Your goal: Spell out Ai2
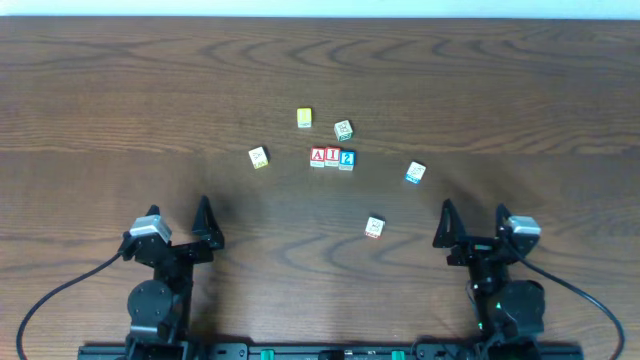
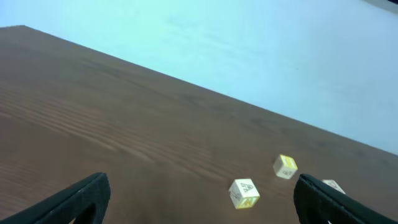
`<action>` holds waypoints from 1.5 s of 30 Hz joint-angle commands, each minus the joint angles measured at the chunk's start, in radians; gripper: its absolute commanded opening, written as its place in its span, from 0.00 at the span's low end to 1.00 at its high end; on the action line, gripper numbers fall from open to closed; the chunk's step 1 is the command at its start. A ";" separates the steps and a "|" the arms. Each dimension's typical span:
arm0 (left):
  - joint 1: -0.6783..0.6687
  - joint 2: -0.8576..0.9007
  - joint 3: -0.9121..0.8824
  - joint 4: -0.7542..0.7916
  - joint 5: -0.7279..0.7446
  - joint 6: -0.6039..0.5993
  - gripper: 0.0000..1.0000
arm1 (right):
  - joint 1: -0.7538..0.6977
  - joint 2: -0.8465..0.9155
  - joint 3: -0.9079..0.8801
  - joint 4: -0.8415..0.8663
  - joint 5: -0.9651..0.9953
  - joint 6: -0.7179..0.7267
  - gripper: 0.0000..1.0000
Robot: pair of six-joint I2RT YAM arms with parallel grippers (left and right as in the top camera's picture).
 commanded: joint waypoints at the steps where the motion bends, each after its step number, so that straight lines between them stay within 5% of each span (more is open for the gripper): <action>1: 0.007 -0.009 -0.019 -0.044 -0.045 0.022 0.95 | -0.037 -0.025 -0.001 -0.005 0.011 0.013 0.99; 45: 0.007 -0.008 -0.019 -0.044 -0.045 0.022 0.95 | -0.101 -0.029 -0.001 -0.005 0.011 0.013 0.99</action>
